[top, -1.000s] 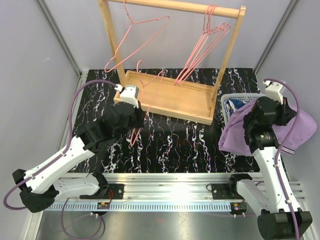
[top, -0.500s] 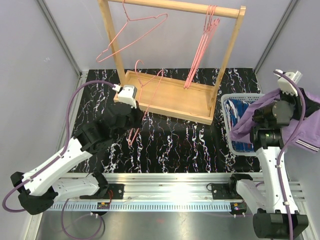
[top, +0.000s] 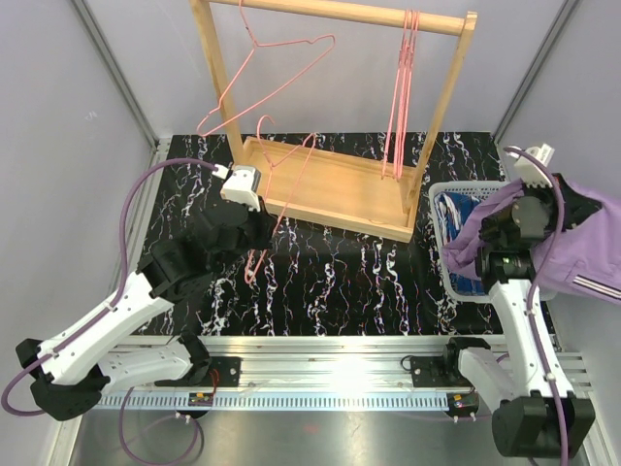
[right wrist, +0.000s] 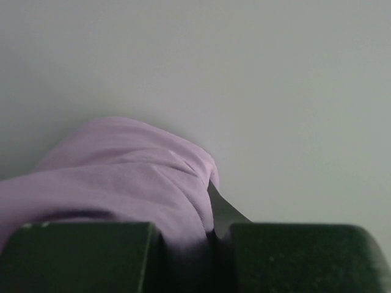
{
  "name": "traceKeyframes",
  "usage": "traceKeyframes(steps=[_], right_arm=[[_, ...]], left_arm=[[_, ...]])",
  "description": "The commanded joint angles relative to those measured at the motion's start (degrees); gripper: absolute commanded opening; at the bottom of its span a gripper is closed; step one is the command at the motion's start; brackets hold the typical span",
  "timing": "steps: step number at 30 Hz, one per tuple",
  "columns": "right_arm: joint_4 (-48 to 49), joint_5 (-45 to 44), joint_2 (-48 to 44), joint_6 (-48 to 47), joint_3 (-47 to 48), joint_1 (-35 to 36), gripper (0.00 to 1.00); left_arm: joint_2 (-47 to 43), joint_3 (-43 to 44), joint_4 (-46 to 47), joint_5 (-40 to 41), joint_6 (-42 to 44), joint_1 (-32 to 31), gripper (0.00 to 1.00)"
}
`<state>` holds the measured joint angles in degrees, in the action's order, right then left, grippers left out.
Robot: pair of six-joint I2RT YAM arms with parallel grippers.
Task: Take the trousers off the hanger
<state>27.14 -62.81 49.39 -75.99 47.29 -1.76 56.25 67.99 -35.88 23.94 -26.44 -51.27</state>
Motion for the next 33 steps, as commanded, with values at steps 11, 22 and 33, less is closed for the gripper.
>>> traceKeyframes(steps=[11,22,33], right_arm=[[-3.1,-6.3,21.9,23.1,2.4,6.4,0.0],[-60.3,2.9,34.6,69.0,17.2,11.0,0.0],[-82.9,19.5,27.6,78.6,19.1,11.1,0.01]], left_arm=[[-0.4,1.3,1.5,-0.7,1.7,0.2,0.0],[-1.7,2.7,-1.9,0.5,4.0,0.6,0.0],[0.2,4.2,-2.4,-0.4,3.8,0.8,0.0]])
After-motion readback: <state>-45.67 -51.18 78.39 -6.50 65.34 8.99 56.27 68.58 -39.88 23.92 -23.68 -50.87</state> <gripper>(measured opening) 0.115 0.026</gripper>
